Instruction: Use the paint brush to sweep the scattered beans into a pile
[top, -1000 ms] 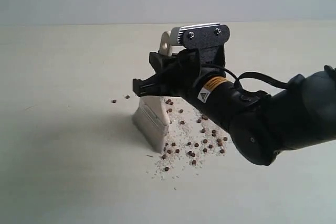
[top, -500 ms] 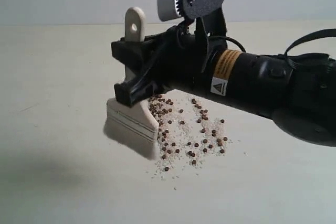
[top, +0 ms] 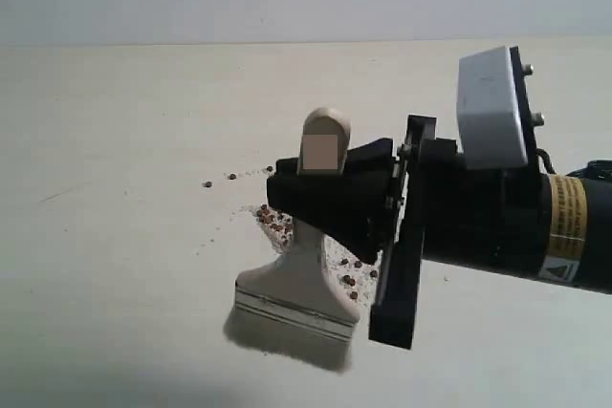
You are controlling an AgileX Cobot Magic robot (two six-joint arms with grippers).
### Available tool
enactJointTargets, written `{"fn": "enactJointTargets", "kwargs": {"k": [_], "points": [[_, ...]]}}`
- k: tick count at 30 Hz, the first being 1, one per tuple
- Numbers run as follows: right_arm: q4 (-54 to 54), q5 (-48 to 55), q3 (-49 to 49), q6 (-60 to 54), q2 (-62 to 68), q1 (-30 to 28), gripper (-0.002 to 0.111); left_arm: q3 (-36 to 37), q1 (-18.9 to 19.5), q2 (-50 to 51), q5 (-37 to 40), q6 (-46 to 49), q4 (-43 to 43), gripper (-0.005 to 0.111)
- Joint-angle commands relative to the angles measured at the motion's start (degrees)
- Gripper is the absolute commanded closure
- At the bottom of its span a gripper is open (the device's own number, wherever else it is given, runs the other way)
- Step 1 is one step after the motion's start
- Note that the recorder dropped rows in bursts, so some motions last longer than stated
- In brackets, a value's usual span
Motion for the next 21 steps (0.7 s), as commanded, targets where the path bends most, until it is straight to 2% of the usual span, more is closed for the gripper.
{"fn": "enactJointTargets", "kwargs": {"k": [1,7,11,21], "points": [[-6.0,-5.3,0.3,1.8,3.5,-2.5,0.108,0.2,0.1,-0.4,0.1,-0.3,-0.2,0.107],[-7.2,-5.4,0.3,-2.1,12.8,-2.5,0.108,0.2,0.1,-0.4,0.1,-0.3,-0.2,0.107],[-3.1,-6.6,-0.5,-8.9,18.1,-2.6,0.108,0.2,0.1,-0.4,0.1,-0.3,-0.2,0.107],[-5.7,-0.3,-11.6,-9.2,24.5,-8.8,0.108,0.2,0.1,-0.4,0.1,-0.3,-0.2,0.107]]}}
